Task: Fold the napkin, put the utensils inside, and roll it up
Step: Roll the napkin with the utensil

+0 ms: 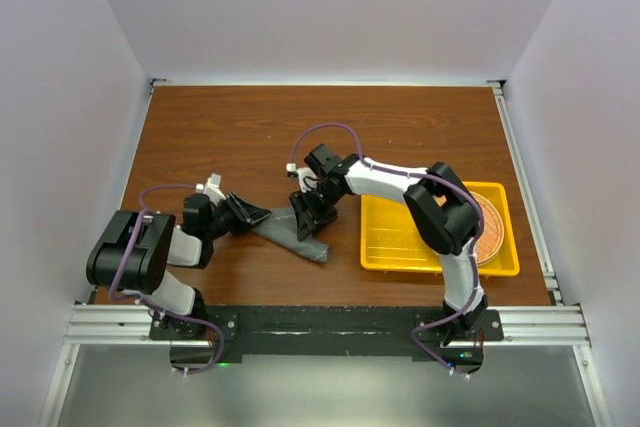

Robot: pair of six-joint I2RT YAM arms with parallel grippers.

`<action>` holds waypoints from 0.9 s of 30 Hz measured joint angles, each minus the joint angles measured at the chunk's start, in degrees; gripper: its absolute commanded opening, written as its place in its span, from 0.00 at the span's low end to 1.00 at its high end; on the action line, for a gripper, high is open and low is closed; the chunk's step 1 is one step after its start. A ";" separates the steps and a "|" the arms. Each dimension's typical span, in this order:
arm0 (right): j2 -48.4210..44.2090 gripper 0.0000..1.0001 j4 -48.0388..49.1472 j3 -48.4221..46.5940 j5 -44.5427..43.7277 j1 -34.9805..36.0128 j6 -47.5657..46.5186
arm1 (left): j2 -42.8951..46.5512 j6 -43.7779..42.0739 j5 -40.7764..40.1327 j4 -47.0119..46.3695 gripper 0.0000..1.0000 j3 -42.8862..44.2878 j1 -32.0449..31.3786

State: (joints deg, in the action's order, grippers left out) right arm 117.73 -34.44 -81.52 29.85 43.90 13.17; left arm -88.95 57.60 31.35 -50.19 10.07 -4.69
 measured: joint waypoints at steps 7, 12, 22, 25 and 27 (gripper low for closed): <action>-4.57 0.55 4.13 3.82 -8.55 3.45 -1.16 | 1.01 0.13 -0.07 3.26 0.28 0.87 -0.22; -7.72 0.71 3.52 3.61 -21.03 9.09 -5.33 | 2.51 0.09 -0.26 7.58 0.28 1.99 -0.22; -3.23 0.72 1.05 -6.23 -32.46 18.47 -13.20 | 5.97 0.57 -1.79 17.09 0.28 3.96 -0.22; 0.31 0.69 1.20 -8.41 -36.02 19.74 -14.47 | 6.25 1.29 -2.01 19.52 0.28 4.83 -0.22; 2.12 0.65 1.49 -8.68 -38.27 20.35 -15.10 | 6.36 1.62 -2.08 20.79 0.28 5.33 -0.22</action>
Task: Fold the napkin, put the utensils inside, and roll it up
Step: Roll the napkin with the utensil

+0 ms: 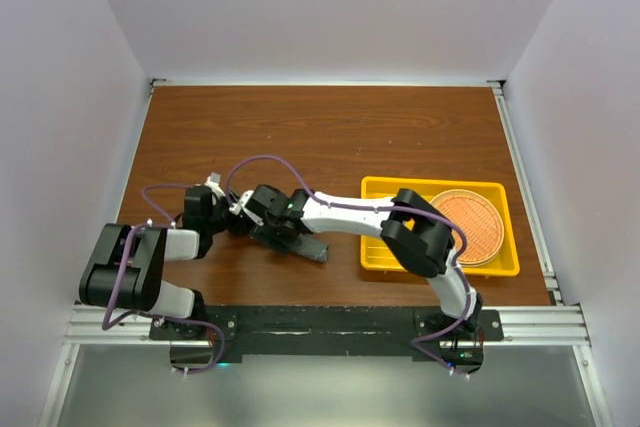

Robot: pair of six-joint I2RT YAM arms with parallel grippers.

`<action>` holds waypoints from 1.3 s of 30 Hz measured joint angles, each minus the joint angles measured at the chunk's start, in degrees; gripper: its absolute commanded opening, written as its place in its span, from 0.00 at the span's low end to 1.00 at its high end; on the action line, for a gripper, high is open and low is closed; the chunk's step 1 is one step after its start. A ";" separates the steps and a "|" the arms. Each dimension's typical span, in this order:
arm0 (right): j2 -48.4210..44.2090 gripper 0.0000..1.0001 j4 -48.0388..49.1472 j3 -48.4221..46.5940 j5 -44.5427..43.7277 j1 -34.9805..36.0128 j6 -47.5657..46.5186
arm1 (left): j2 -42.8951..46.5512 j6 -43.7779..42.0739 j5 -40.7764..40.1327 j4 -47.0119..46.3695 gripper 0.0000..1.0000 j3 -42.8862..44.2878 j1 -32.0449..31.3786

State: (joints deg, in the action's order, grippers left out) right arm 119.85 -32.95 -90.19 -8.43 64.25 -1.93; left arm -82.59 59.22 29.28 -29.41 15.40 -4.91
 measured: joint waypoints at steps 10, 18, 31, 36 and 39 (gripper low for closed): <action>0.46 0.18 2.47 1.49 -2.08 1.70 -1.60 | 2.23 0.17 -0.57 8.96 0.39 3.26 0.37; 2.54 0.04 1.68 -1.66 23.69 -9.31 -1.01 | 8.94 -7.23 -6.19 28.35 0.43 13.35 1.49; 13.97 0.16 2.29 -2.36 68.02 -25.73 7.02 | 10.69 -3.37 -2.36 18.60 0.40 10.43 0.87; 14.16 0.20 2.36 -1.57 69.53 -25.64 8.09 | 5.09 1.79 0.33 5.51 0.37 5.42 -2.54; 14.16 0.34 2.27 -1.44 69.46 -25.64 8.46 | 1.29 4.17 0.57 -1.40 0.35 3.28 -3.34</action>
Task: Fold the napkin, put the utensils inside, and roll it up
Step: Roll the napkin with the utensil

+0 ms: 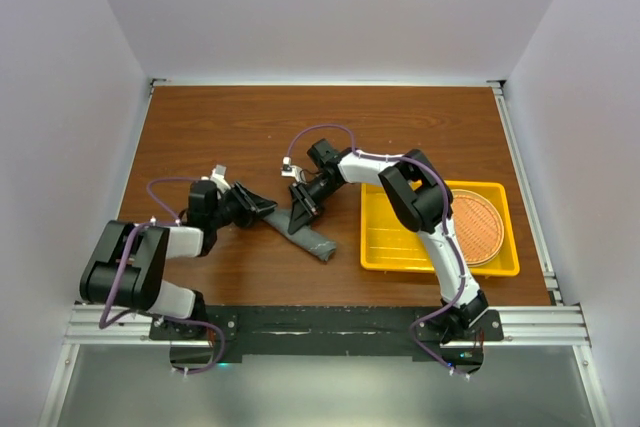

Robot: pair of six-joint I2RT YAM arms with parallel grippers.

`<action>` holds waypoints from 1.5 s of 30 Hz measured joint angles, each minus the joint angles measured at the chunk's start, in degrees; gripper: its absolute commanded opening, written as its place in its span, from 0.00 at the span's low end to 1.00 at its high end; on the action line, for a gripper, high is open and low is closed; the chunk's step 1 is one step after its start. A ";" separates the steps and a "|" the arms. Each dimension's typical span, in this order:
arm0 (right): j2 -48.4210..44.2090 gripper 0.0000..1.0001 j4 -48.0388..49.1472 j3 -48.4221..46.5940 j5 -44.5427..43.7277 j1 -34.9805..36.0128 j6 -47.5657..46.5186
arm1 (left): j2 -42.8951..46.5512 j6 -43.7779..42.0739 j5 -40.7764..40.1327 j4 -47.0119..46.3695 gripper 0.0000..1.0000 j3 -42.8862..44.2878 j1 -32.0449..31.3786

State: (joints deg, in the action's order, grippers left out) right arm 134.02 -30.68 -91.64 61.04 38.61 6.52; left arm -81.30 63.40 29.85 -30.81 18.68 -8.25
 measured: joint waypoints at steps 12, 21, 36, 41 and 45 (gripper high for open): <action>-6.60 0.59 -6.25 0.04 -14.53 1.53 2.58 | -11.52 2.60 -0.17 -26.47 0.31 -8.50 0.24; -19.15 0.57 -9.57 9.07 -36.96 4.52 -0.70 | -11.93 2.29 0.11 -26.95 0.31 -8.20 0.24; -27.54 0.70 -6.10 14.29 -63.49 16.09 -3.52 | -6.82 -1.46 1.07 -4.15 0.32 0.50 0.20; -24.76 0.72 -5.84 8.76 -67.08 20.50 -4.98 | -6.51 -1.16 1.27 0.52 0.32 2.34 0.24; -20.02 0.72 -4.46 4.70 -69.22 23.80 -6.73 | -6.10 -0.98 1.27 3.08 0.32 3.26 0.24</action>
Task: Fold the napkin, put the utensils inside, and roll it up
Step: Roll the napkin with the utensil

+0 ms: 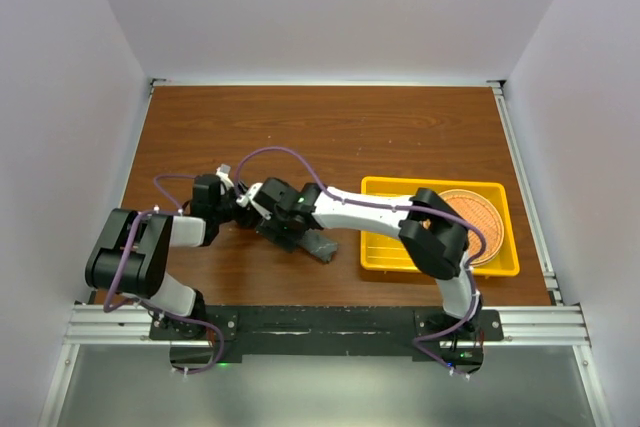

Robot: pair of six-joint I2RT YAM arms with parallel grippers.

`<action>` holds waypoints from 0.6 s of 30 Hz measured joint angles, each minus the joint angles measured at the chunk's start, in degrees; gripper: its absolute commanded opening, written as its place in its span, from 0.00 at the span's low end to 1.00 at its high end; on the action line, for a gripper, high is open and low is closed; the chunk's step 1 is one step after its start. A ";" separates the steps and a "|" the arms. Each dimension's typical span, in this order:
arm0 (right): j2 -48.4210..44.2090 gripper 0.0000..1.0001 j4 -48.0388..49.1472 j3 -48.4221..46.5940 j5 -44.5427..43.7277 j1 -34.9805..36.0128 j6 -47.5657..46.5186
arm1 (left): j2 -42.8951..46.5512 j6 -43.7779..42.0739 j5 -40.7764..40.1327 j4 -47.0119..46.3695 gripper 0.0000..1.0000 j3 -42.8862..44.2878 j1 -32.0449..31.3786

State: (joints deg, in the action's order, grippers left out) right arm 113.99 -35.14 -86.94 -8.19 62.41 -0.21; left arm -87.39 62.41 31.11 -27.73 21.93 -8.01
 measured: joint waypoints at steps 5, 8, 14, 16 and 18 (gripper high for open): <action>4.94 0.67 0.79 -1.11 -3.61 2.14 -1.55 | 0.57 -0.04 -0.07 2.58 0.33 0.74 0.00; 5.49 0.54 1.88 -1.36 -5.70 2.25 -2.10 | 1.11 0.00 -0.26 3.82 0.33 0.83 0.07; 5.44 0.16 3.28 -1.36 -7.13 2.03 -2.21 | 3.87 -1.97 -1.55 11.19 0.44 3.21 0.37; 5.01 0.14 3.74 -1.53 -5.68 1.84 -2.47 | 6.01 -4.11 -3.08 16.33 0.45 5.18 0.72; 4.55 0.14 4.63 -1.95 -1.11 0.79 -2.43 | 8.15 -6.99 -4.98 21.22 0.45 7.28 1.31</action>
State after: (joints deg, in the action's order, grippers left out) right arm 118.54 -30.50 -88.88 -9.30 63.20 -2.63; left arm -79.24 55.42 26.13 -6.50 29.21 -6.70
